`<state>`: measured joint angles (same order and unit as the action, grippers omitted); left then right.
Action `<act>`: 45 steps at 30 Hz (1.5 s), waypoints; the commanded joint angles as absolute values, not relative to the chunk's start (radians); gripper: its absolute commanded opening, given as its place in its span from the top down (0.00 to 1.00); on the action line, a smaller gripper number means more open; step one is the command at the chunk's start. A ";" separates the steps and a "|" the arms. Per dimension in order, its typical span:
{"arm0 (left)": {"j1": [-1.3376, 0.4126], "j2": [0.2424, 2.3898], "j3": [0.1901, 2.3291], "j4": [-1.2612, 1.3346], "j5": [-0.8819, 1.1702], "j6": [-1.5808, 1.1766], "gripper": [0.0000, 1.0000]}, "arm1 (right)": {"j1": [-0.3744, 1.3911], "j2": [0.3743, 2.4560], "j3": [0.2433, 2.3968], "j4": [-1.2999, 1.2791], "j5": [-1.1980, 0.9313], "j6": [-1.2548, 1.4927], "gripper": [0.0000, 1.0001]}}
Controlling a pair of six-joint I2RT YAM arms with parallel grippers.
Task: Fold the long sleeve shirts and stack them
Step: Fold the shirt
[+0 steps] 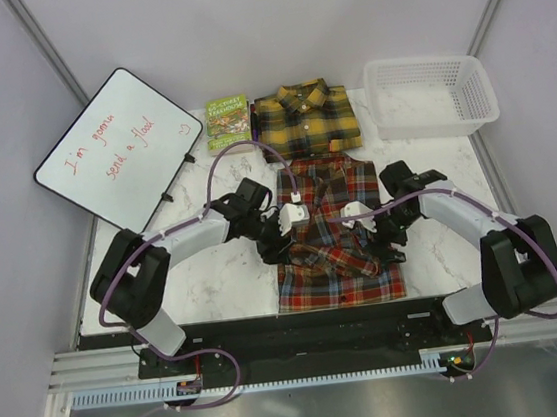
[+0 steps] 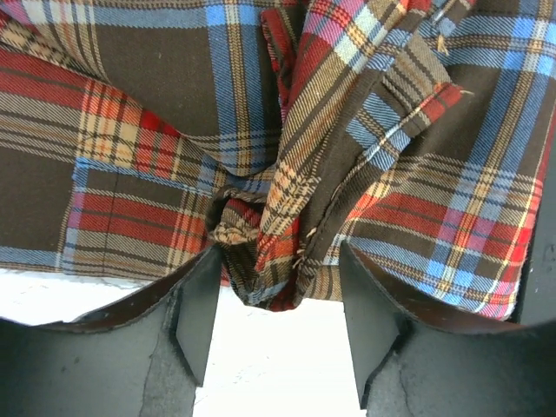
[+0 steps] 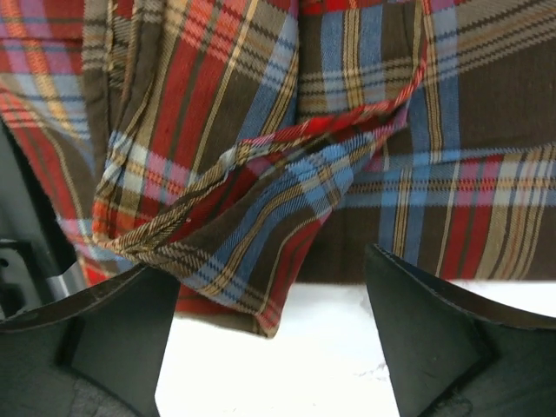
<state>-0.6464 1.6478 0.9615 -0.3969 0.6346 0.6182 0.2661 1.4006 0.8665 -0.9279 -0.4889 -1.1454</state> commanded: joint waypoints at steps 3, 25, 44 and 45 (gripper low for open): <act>-0.646 1.669 1.019 -0.416 0.681 0.575 0.59 | 0.284 1.466 0.926 -0.845 -0.528 -1.098 0.30; -0.618 1.577 1.178 -0.568 0.597 0.704 0.98 | 0.253 1.334 0.999 -0.741 -0.523 -0.980 1.00; -0.539 1.844 1.342 -0.577 0.571 0.622 0.62 | 0.195 1.557 1.110 -0.787 -0.468 -0.856 0.46; -0.526 1.833 1.344 -0.577 0.572 0.598 0.60 | 0.174 1.551 1.127 -0.804 -0.474 -0.841 0.45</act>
<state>-0.5552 1.8656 1.3052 -0.5739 0.5751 0.6720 0.2085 1.5673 1.0321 -0.7460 -0.4606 -0.9016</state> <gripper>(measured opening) 0.365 0.518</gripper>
